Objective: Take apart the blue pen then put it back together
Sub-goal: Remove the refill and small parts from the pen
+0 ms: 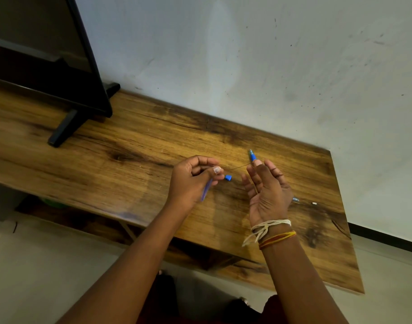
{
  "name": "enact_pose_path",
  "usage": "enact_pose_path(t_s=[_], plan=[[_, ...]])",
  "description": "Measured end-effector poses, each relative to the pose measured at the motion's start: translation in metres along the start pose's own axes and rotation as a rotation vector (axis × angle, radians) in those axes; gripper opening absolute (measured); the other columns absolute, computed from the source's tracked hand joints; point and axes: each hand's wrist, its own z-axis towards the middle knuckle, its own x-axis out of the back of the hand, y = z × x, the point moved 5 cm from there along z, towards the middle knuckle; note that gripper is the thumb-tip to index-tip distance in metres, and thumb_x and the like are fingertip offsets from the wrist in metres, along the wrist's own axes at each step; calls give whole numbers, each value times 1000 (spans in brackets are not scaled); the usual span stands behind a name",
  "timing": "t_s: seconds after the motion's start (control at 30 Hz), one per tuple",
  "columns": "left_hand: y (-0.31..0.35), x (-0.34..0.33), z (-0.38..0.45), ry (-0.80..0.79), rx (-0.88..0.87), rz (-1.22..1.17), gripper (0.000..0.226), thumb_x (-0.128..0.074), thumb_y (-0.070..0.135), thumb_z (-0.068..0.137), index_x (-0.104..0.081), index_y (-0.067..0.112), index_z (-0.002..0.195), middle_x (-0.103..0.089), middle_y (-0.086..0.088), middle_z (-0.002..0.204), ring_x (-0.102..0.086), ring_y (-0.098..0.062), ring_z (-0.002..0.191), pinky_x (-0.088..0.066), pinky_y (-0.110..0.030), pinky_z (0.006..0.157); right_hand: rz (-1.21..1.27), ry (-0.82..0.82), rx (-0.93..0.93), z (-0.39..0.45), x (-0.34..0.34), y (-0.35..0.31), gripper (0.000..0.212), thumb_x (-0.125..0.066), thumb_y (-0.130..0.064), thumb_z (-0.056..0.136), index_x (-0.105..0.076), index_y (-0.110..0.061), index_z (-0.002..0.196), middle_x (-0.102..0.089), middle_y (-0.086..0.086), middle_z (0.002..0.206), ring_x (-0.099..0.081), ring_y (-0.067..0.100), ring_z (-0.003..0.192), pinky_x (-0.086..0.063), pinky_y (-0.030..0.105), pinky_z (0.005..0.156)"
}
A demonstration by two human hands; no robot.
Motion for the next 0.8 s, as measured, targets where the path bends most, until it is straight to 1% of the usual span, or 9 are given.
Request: enact_pose_path(t_s=[0.17, 0.23, 0.3, 0.4, 0.47, 0.53, 0.57, 0.67, 0.8], plan=[[-3, 3, 3, 22, -69, 167, 13, -65, 3, 83, -69, 16, 85, -74, 0, 85, -71, -10, 83, -56, -29, 80, -11, 22, 5, 3, 6, -2, 18, -67, 1, 83, -61, -12, 94, -68, 13, 84, -66, 19, 71, -57, 26, 53], [-5, 6, 1, 37, -153, 321, 12, -67, 9, 83, -71, 18, 88, -74, 5, 90, -69, -5, 88, -55, -31, 85, -22, 19, 1, 3, 5, -1, 18, -68, 1, 83, -61, -12, 94, -69, 13, 85, -66, 19, 72, -57, 26, 55], [-8, 7, 0, 44, -198, 455, 13, -65, 17, 85, -72, 24, 94, -73, 10, 95, -66, -3, 95, -52, -39, 90, -26, 15, -8, 3, 5, 0, 18, -68, 1, 83, -61, -12, 94, -68, 12, 85, -67, 18, 70, -57, 26, 55], [-13, 6, 1, 52, -206, 590, 17, -61, 25, 88, -71, 32, 99, -71, 12, 104, -60, -10, 110, -41, -50, 99, -31, 7, -15, 2, 7, -1, 18, -68, 0, 83, -61, -12, 94, -68, 12, 85, -66, 17, 67, -58, 26, 56], [-15, 5, 1, 79, -230, 744, 19, -59, 29, 89, -70, 34, 103, -70, 13, 110, -50, -10, 124, -26, -44, 106, -34, 3, -15, 3, 9, -2, 18, -68, 0, 83, -62, -13, 94, -69, 10, 83, -66, 16, 68, -58, 27, 58], [-14, -1, -1, 109, -277, 905, 21, -56, 33, 90, -68, 37, 107, -69, 16, 114, -40, -6, 132, -16, -30, 96, -19, 2, -15, 5, 12, -6, 18, -68, 0, 83, -62, -13, 94, -71, 7, 77, -66, 16, 65, -58, 27, 57], [-13, -1, -2, 115, -289, 944, 22, -55, 34, 91, -67, 38, 109, -69, 17, 115, -39, -5, 133, -15, -30, 93, -15, 3, -18, 5, 13, -6, 18, -68, 0, 83, -62, -13, 94, -72, 5, 73, -66, 15, 64, -58, 27, 56], [-14, 1, -1, 125, -295, 974, 24, -55, 34, 91, -66, 37, 112, -68, 15, 116, -39, -4, 133, -17, -33, 95, -4, -1, -20, 5, 12, -6, 18, -68, 1, 82, -62, -12, 94, -72, 2, 66, -65, 13, 60, -57, 26, 53], [-11, 3, 0, 162, -287, 948, 24, -57, 35, 89, -67, 35, 111, -68, 13, 117, -43, -5, 129, -14, -25, 86, 11, 6, -4, 7, 15, -10, 18, -68, 1, 82, -62, -11, 93, -72, 2, 65, -67, 12, 59, -57, 25, 52]])
